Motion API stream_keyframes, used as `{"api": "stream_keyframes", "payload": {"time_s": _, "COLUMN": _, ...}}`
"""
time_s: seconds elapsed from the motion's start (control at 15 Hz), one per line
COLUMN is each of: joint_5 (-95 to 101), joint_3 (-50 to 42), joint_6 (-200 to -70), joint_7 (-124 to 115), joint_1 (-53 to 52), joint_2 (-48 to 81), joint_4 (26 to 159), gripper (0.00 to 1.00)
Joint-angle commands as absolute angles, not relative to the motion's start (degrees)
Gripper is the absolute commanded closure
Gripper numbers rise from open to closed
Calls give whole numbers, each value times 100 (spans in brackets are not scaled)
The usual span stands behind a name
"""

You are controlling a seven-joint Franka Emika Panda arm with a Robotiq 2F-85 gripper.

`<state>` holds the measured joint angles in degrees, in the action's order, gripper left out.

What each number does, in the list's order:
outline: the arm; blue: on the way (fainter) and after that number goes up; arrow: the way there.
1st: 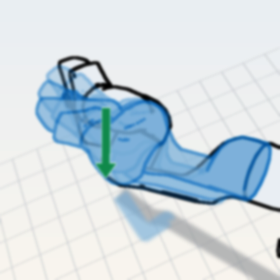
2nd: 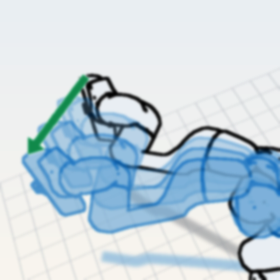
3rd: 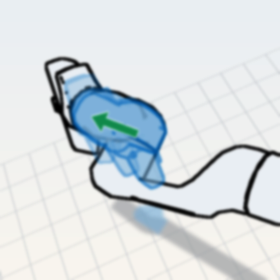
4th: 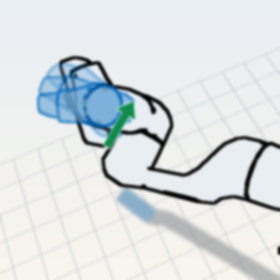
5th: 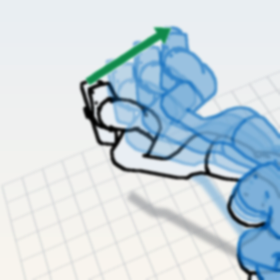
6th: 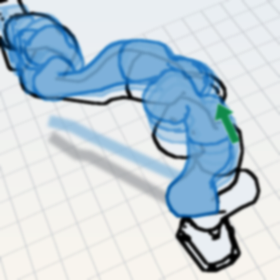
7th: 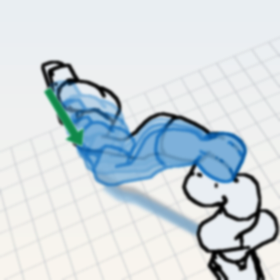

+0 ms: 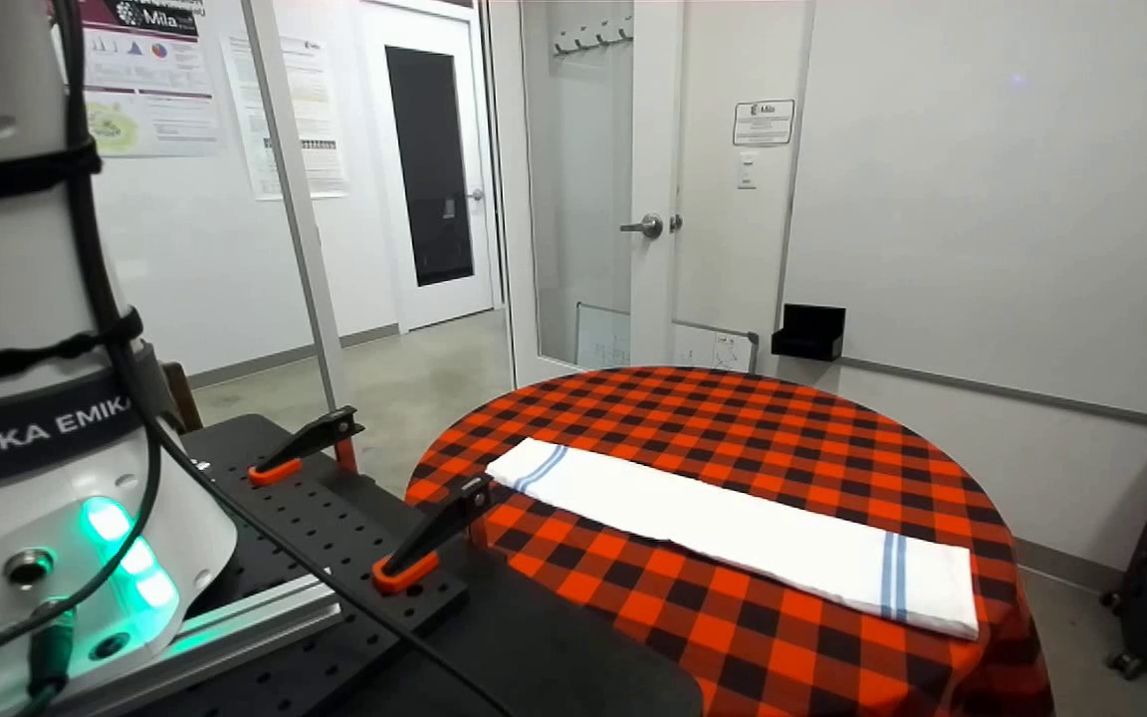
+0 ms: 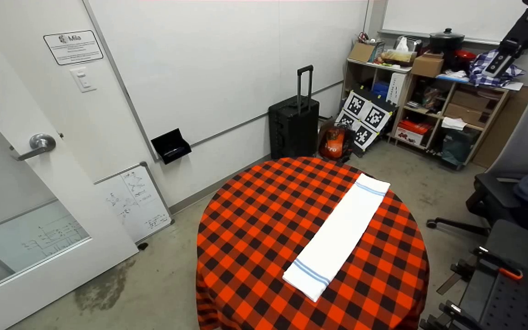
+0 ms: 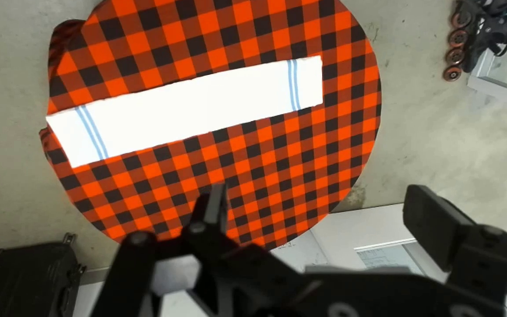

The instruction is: Fold the towel three times over.

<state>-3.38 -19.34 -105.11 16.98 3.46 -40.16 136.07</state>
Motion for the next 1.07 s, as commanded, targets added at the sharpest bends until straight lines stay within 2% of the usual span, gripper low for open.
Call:
{"api": "stream_keyframes", "payload": {"time_s": 0.0, "joint_5": -213, "joint_3": -1541, "joint_6": -11491, "joint_7": 1751, "joint_1": 396, "joint_2": -3798, "joint_4": 13833, "gripper": 0}}
{"api": "stream_keyframes", "payload": {"time_s": 0.47, "joint_5": 278, "joint_3": -797, "joint_6": -14280, "joint_7": 1668, "joint_1": 206, "joint_2": -3110, "joint_4": 14743, "gripper": 0}}
{"api": "stream_keyframes", "payload": {"time_s": 0.73, "joint_5": 616, "joint_3": -535, "joint_6": -15325, "joint_7": 1515, "joint_1": 275, "joint_2": -2590, "joint_4": 14984, "gripper": 0}}
{"api": "stream_keyframes", "payload": {"time_s": 1.0, "joint_5": 914, "joint_3": -257, "joint_6": -15786, "joint_7": 1196, "joint_1": 405, "joint_2": -2028, "joint_4": 15004, "gripper": 0}}
